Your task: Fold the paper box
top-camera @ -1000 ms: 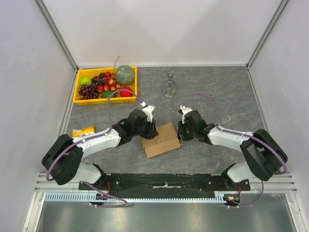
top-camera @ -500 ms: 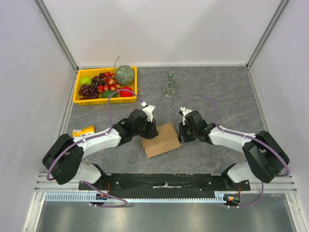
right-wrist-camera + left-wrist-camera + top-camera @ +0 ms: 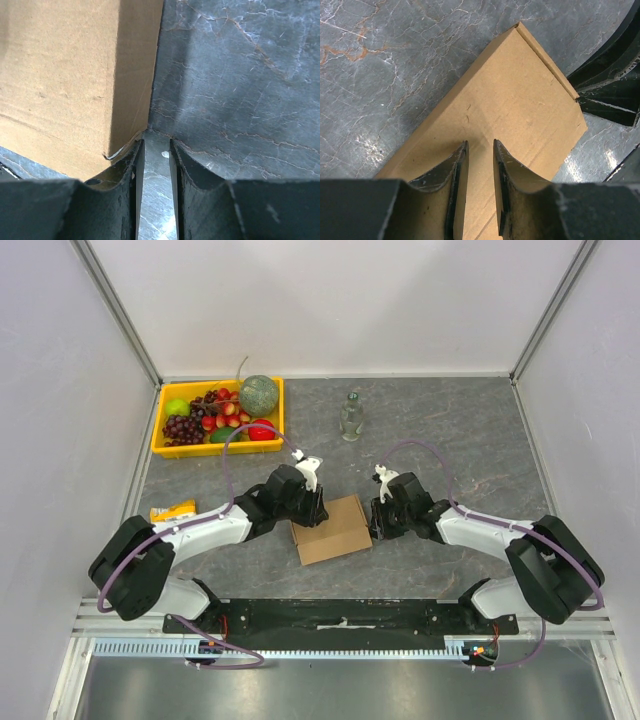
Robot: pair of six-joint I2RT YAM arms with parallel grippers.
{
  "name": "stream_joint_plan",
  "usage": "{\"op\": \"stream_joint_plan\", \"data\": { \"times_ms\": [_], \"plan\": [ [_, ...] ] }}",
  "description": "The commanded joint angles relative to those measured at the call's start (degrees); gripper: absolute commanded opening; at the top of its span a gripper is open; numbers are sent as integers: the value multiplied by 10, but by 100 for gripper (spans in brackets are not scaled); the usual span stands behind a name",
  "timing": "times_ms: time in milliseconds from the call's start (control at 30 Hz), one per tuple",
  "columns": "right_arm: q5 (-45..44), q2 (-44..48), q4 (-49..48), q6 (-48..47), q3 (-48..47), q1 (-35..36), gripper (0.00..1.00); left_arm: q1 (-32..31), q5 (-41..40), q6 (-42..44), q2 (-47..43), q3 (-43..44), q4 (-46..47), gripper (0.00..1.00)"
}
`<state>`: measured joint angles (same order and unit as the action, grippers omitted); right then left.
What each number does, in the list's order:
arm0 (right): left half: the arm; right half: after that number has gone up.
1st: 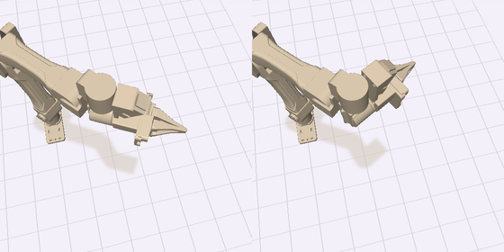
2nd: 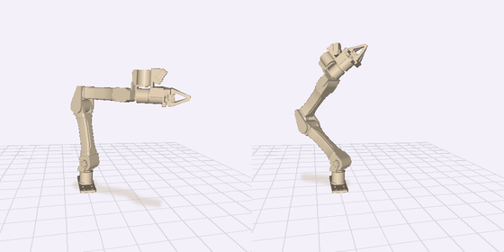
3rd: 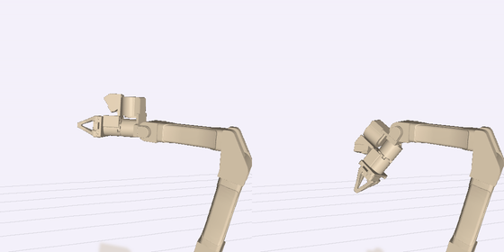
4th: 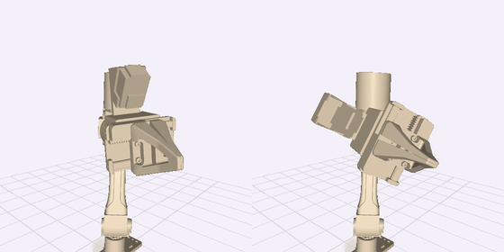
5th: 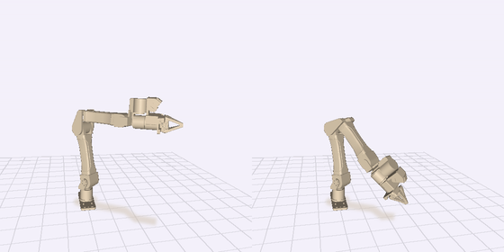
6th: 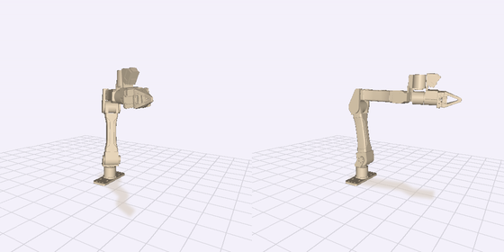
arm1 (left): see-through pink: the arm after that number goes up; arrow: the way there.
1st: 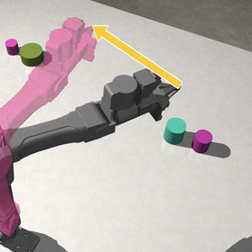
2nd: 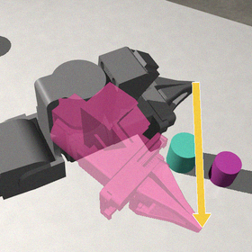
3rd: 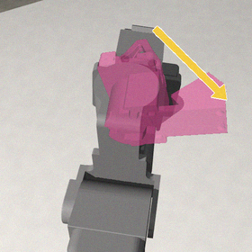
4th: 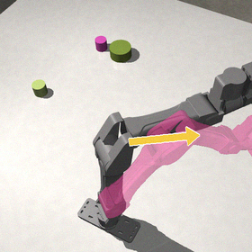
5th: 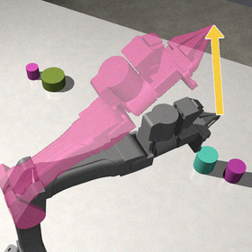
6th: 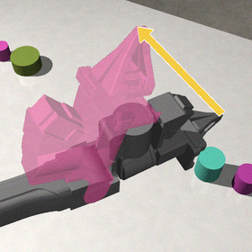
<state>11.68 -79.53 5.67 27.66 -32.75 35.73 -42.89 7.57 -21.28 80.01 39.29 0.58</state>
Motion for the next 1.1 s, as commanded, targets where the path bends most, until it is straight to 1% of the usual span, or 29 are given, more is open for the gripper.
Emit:
{"op": "stream_joint_plan", "data": {
  "times_ms": [0,200,500,600,700,900,1067],
  "plan": [
    [22,3,-23,14,11,1,33,-4,-7,27,16,6,-20,33],
    [4,0,-15,26,16,0,30,-5,-5,26,18,8,-22,32],
    [-126,45,54,28,11,0,29,-5,-4,31,26,9,-22,32],
    [-147,69,69,33,14,-1,28,-5,-3,32,29,11,-21,32],
    [-150,100,69,35,23,0,27,-5,-3,32,28,11,-22,31],
    [-119,163,50,26,36,0,27,-5,-2,32,29,12,-22,31],
    [-100,176,22,33,54,-1,27,-6,-1,31,31,13,-22,31]
  ]
}}
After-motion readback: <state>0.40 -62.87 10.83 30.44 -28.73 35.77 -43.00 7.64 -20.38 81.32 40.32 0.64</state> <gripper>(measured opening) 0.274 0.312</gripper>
